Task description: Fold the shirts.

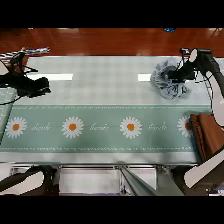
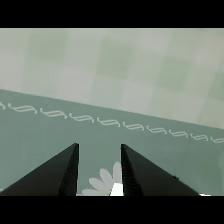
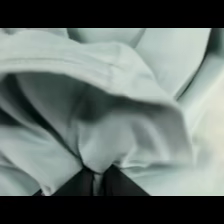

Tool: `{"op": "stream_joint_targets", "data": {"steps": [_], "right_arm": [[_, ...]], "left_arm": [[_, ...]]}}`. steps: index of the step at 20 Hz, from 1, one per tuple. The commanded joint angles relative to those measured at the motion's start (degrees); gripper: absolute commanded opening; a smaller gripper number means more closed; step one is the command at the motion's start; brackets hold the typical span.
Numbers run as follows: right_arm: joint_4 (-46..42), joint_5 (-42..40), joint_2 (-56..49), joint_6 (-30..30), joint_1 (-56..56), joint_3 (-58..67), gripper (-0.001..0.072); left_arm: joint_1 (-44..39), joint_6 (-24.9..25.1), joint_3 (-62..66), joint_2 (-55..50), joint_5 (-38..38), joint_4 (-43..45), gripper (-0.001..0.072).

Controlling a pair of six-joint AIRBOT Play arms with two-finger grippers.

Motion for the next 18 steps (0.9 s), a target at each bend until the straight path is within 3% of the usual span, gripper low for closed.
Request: {"op": "stream_joint_targets", "data": {"steps": [1,5,9,15,18], "right_arm": [[3.7,-4.0,8.5,-2.0,0.3,2.0,0.0023],[11.1,-11.2,22.9,-5.7,0.8,2.0,0.0023],[12.5,-12.1,33.6,-10.8,5.9,3.3,0.0022],[10.9,-11.9,40.5,-12.6,17.6,11.6,0.0022],[11.1,-6.0,39.8,-11.9,23.6,11.4,0.0022]], "left_arm": [[0.8,0.7,0.1,7.5,-4.9,-0.3,0.0341],[0.7,0.7,0.0,19.1,-4.9,-2.4,0.0341],[0.7,0.7,-4.2,29.1,-4.7,-5.4,0.0341],[0.7,1.2,-15.3,37.7,-4.8,-5.8,0.0341],[0.7,1.2,-18.6,37.9,-4.3,-6.1,0.0341]]}}
